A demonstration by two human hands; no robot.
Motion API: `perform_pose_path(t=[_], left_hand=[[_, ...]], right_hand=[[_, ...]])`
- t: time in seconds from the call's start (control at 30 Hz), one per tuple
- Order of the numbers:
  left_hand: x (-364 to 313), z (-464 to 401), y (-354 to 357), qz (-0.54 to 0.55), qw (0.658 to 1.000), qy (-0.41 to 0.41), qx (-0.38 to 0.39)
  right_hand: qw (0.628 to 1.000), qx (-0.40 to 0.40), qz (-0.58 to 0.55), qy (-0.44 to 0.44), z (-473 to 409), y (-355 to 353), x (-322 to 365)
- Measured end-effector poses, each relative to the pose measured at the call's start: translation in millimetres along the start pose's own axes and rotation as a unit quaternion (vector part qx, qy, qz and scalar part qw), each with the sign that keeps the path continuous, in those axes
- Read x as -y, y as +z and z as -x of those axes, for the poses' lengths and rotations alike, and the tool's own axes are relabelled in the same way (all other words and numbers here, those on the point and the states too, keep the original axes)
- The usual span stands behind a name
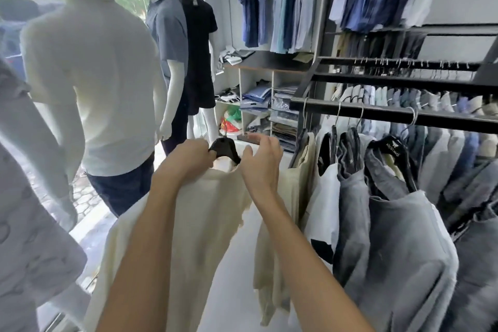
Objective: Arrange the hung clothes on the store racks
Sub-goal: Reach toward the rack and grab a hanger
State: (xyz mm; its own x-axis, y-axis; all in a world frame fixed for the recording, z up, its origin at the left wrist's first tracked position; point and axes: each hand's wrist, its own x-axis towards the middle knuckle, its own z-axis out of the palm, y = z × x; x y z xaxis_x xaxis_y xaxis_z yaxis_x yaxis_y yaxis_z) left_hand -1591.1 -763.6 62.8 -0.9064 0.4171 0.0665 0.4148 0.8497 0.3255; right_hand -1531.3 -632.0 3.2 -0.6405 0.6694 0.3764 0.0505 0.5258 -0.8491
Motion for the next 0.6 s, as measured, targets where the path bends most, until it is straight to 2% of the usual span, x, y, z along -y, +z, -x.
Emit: perform_pose_path(t=[0.1, 0.17, 0.23, 0.33, 0.43, 0.53, 0.6], left_hand=[[-30, -7, 15, 0.065, 0.997, 0.043, 0.01], [-49, -15, 28, 0.158, 0.984, 0.052, 0.063], [-64, -24, 46, 0.234, 0.964, 0.061, 0.114], [-84, -30, 72, 0.292, 0.943, 0.086, 0.132], [-102, -28, 91, 0.36, 0.914, 0.118, 0.145], [-118, -25, 100, 0.405, 0.897, 0.131, 0.124], [-129, -25, 105, 0.423, 0.887, 0.145, 0.115]], right_hand=[[0.994, -0.093, 0.054, 0.008, -8, -14, -24], [0.985, -0.135, 0.104, 0.03, -12, -24, -38], [0.988, -0.093, 0.083, 0.096, -16, -37, -50], [0.982, 0.017, 0.041, 0.185, -21, -51, -69], [0.979, -0.012, 0.005, 0.204, -23, -63, -79], [0.973, -0.057, -0.023, 0.224, -21, -77, -82], [0.973, -0.058, -0.027, 0.221, -17, -86, -84]])
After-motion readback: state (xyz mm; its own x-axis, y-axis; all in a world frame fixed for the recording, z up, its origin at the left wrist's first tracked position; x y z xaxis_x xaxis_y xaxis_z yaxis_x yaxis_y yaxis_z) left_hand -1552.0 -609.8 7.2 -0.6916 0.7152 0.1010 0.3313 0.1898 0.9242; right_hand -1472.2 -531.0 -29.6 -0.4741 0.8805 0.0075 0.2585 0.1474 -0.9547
